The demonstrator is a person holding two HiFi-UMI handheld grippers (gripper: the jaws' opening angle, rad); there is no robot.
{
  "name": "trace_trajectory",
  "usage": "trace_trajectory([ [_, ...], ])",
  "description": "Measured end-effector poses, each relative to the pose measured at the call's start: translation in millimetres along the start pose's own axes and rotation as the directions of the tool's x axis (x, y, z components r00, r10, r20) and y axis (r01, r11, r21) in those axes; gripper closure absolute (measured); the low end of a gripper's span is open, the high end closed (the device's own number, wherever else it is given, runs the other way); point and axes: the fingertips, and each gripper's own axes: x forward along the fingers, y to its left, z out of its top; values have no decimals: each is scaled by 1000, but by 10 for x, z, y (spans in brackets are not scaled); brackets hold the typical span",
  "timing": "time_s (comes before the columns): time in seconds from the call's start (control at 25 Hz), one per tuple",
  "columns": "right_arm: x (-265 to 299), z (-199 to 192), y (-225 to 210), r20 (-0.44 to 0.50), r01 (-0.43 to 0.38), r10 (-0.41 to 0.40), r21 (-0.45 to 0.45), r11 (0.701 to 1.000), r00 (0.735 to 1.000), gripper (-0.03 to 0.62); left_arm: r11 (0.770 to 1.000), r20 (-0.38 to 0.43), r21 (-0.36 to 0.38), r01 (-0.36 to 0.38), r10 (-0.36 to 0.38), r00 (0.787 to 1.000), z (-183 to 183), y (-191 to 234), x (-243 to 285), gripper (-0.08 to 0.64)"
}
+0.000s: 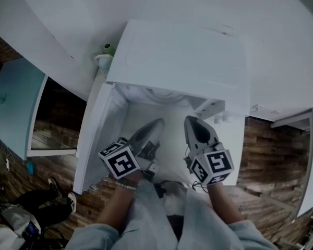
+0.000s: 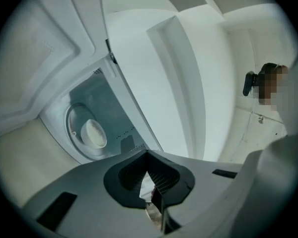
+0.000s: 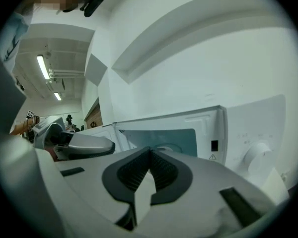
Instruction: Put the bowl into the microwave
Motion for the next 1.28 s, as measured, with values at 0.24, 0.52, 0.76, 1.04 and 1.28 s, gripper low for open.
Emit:
trace_trajectory([
  [0.24,-176,240,95,59,-30,28,23,999,998,592,991,0,132,18,-18,1000,147,-284,-52,569],
  [0.52,-360,407,127,105,-45,42,31,999,994,592,961,-3,275,12,-12,1000,249,-501,-180,561],
  [0.76,-404,506,137,126,-46,42,27,999,991,593,939,-2,345,-7,8,1000,272,-585,-288,561],
  [1.04,-428,598,202,130,-38,45,-54,998,991,592,932,-16,361,23,-18,1000,225,-672,-264,561],
  [1.28,-410,612,224,122,-46,54,-65,997,991,594,930,-16,367,23,-18,1000,243,-668,-262,561],
])
